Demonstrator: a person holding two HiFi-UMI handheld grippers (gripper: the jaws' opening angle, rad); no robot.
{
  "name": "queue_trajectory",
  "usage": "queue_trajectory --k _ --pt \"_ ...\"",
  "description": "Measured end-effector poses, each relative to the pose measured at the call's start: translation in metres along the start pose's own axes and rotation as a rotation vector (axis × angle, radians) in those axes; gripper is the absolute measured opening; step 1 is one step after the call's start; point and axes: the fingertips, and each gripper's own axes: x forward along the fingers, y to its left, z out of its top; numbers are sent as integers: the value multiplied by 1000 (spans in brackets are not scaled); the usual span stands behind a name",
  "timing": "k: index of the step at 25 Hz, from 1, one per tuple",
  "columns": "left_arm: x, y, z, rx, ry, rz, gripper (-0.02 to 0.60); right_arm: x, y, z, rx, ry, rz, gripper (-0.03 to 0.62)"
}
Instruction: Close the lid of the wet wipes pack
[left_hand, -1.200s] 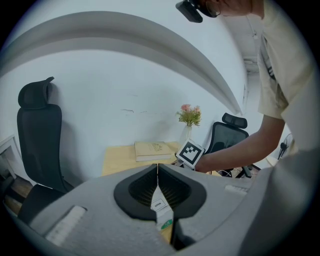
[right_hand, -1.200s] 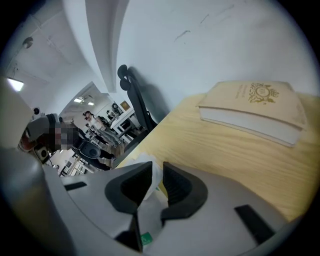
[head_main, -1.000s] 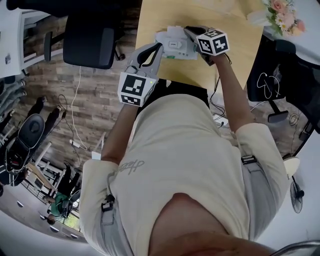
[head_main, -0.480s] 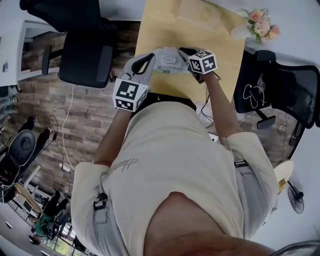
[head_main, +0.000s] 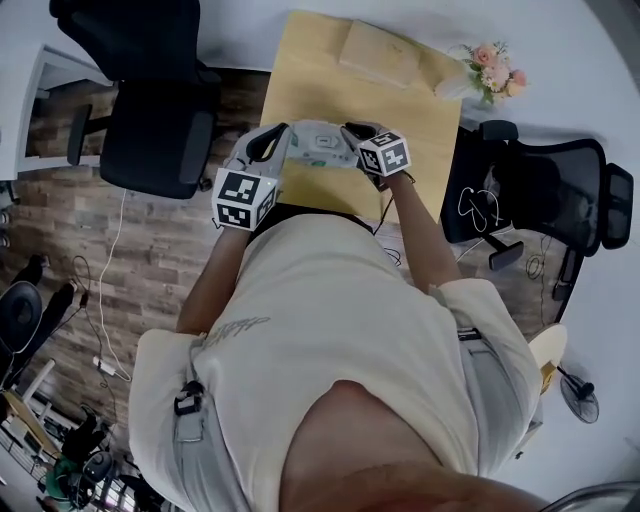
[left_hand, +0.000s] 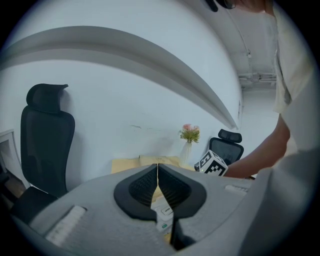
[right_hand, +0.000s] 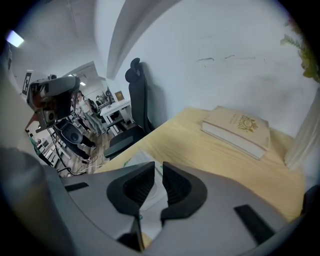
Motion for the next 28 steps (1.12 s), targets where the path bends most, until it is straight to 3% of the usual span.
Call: queue_trajectory --k 11,21,28 --pt "-7 -1 -4 -16 -13 -28 17 -8 15 -18 -3 44 -10 38" --pt "-20 4 -13 -26 -11 -26 17 -3 32 -49 -68 140 -22 41" --pt "-26 5 -19 -35 -2 -17 17 4 32 -63 13 150 -41 40"
